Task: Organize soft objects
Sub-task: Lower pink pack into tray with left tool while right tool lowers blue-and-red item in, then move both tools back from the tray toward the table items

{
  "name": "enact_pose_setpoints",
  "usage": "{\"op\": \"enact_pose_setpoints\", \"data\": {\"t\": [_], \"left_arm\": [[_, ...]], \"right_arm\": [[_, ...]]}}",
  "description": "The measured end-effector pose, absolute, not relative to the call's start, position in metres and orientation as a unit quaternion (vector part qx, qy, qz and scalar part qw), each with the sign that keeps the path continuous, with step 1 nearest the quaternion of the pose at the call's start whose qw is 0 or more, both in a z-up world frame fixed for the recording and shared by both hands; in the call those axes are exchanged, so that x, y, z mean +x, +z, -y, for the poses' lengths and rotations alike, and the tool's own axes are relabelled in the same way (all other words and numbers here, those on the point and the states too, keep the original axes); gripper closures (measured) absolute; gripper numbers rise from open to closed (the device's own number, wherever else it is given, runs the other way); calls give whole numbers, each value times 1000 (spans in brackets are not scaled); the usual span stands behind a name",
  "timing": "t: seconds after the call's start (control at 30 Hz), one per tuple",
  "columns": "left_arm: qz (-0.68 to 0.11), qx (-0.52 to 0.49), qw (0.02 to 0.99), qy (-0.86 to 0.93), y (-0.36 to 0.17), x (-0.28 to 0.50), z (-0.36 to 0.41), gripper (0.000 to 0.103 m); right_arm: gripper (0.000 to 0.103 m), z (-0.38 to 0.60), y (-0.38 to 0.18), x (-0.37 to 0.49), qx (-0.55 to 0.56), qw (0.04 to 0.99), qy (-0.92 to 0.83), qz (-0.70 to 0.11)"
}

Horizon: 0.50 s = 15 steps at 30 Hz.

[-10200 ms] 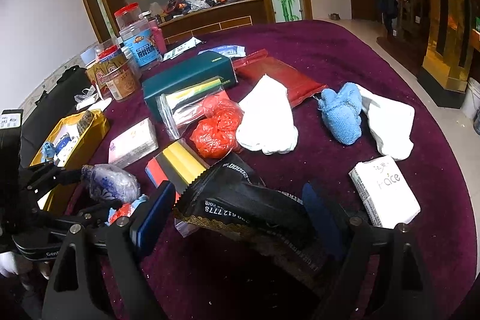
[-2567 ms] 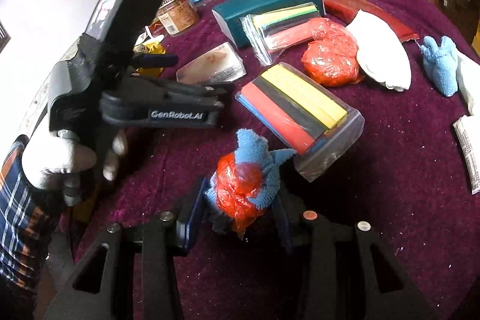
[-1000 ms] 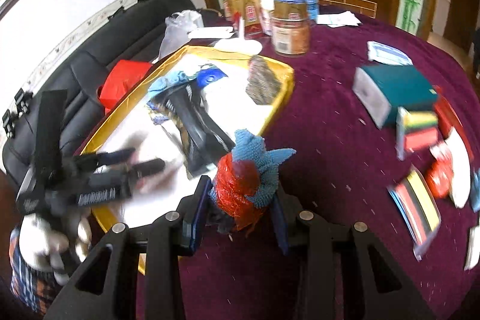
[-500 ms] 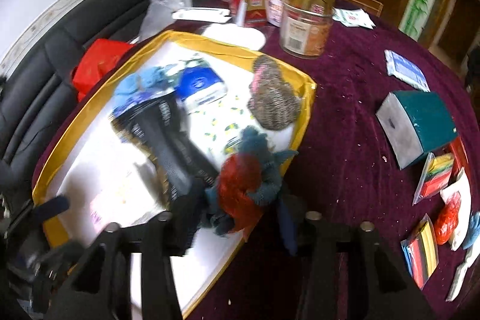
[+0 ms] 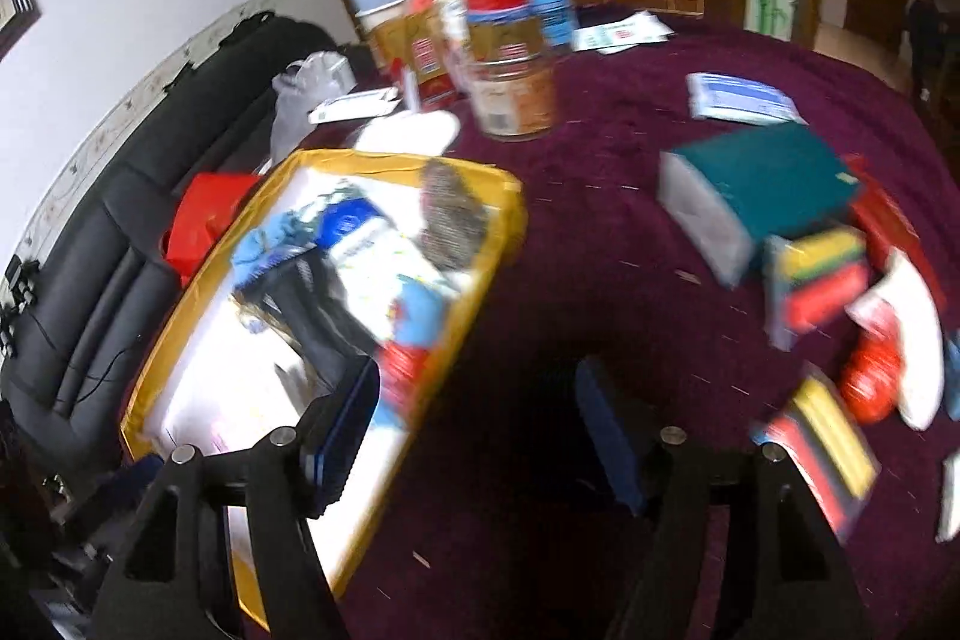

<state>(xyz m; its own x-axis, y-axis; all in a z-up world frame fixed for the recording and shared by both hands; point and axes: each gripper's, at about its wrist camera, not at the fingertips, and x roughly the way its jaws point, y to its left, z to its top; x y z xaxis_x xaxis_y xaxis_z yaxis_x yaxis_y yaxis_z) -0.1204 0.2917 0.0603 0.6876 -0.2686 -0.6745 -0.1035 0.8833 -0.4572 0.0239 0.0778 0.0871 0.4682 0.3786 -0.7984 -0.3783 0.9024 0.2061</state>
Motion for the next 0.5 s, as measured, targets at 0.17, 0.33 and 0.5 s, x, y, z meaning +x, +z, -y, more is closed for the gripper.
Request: {"op": "enact_pose_setpoints", "data": {"t": [0.17, 0.33, 0.5], "left_arm": [[-395, -200, 891, -102, 72, -126, -236, 9], [-420, -157, 880, -157, 66, -122, -170, 9], [-460, -113, 862, -183, 41, -109, -108, 9]], "right_arm": [[30, 13, 83, -3, 27, 874, 167, -456], [30, 106, 65, -19, 72, 876, 95, -467], [30, 160, 52, -29, 113, 872, 67, -472]]}}
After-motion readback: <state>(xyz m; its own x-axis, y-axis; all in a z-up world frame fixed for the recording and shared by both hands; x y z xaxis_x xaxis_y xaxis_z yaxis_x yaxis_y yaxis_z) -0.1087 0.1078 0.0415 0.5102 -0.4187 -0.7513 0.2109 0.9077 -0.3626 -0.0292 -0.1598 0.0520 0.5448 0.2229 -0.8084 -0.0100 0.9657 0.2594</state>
